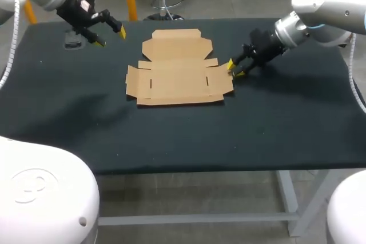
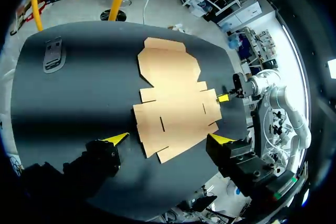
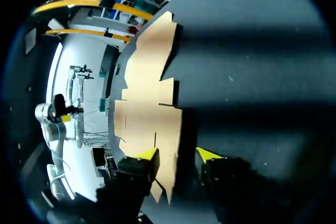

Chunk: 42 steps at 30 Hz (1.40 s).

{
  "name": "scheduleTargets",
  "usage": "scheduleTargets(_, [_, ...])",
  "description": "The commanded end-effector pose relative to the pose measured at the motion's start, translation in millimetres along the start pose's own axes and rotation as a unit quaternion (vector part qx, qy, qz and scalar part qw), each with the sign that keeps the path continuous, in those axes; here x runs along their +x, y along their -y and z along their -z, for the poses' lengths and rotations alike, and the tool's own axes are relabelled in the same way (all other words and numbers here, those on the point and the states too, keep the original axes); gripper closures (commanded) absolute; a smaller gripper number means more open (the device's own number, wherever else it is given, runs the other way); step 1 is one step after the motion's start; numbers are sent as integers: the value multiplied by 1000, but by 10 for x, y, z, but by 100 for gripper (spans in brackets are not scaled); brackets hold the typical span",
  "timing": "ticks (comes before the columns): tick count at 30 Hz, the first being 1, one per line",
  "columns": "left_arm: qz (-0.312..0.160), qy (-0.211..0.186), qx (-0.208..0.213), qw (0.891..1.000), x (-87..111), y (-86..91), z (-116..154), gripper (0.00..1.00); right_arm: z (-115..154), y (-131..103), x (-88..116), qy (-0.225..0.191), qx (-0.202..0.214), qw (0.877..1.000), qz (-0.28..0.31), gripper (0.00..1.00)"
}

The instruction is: Assemble the packaging by folding the flat box into shape, placing the metal phone stand inside, and closing the box properly

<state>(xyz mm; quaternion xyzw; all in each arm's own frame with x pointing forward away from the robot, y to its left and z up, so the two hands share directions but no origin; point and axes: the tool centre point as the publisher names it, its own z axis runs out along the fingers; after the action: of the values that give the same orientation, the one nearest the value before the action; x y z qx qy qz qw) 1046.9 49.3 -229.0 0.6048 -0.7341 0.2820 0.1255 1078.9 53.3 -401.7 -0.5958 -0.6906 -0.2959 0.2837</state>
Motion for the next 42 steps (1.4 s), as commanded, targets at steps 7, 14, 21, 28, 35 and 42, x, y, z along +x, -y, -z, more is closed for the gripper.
scheduleTargets(7, [1, 3, -2, 1000, 11, 1, 14, 0, -124, -143, 54, -30, 49, 998, 4, 80])
scheduleTargets(14, [1, 3, -2, 1000, 11, 1, 14, 0, -142, 0, 66, -35, 49, 998, 6, 100])
scheduleTargets(21, [1, 3, -2, 1000, 11, 1, 14, 0, -85, 245, 108, -47, 44, 998, 7, 100])
scheduleTargets(28, [1, 3, -2, 1000, 11, 1, 14, 0, -36, 459, 171, -48, 25, 999, -2, 100])
scheduleTargets(35, [1, 3, -2, 1000, 11, 1, 14, 0, -79, 664, 216, -57, 19, 998, -16, 100])
scheduleTargets(42, [1, 3, -2, 1000, 11, 1, 14, 0, -81, 824, 252, -57, 19, 998, -20, 100])
